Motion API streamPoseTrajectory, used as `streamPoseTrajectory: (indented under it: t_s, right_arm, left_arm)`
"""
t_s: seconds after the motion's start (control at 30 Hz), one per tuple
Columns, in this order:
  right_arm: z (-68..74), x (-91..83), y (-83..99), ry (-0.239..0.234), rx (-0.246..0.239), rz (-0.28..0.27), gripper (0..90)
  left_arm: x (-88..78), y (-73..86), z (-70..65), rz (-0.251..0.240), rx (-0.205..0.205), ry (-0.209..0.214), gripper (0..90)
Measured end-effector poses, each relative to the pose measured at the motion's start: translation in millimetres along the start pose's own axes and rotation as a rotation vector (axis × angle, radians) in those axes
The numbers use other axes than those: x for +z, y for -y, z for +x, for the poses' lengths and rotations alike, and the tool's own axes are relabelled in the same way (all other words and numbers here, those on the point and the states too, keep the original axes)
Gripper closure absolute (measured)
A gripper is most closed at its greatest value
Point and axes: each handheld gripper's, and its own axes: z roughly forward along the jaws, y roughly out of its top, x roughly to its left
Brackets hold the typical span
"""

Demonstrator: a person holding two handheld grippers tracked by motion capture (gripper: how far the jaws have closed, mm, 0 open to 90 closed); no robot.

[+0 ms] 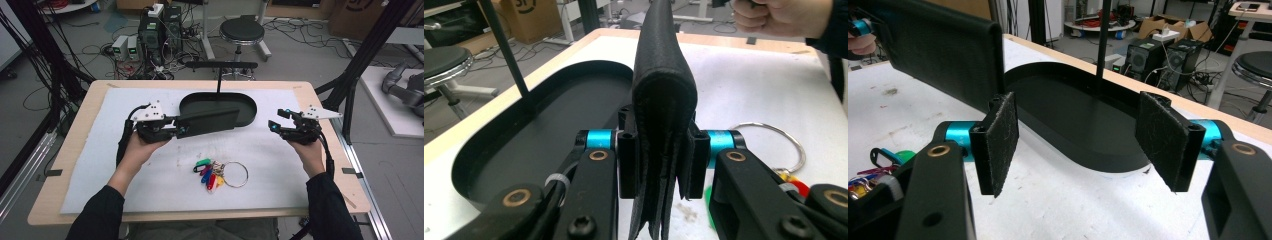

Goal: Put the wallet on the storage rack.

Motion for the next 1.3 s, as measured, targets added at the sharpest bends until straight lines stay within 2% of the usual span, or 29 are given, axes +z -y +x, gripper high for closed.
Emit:
streamPoseTrajectory:
  t_s: [0.47, 0.8, 1.07, 1.3]
  right_arm:
    - [-4.1, -5.9, 0.8, 0.020, 0.013, -0.014, 34.7]
    - [-6.3, -8.6, 1.0, 0.025, 0.022, -0.026, 34.7]
    - [-8.6, -10.1, 1.7, 0.030, 0.027, -0.033, 34.7]
    - [-10.0, -10.9, 2.2, 0.030, 0.033, -0.036, 34.7]
  left_arm:
    - [24.3, -12.7, 15.5, -0.021, -0.004, -0.030, 74.7]
    - [44.6, -16.8, 28.7, -0.006, -0.010, -0.067, 74.7]
    - [59.9, -13.5, 38.2, -0.021, -0.009, -0.108, 74.6]
    - [79.6, -10.9, 46.3, -0.022, -0.028, -0.132, 74.7]
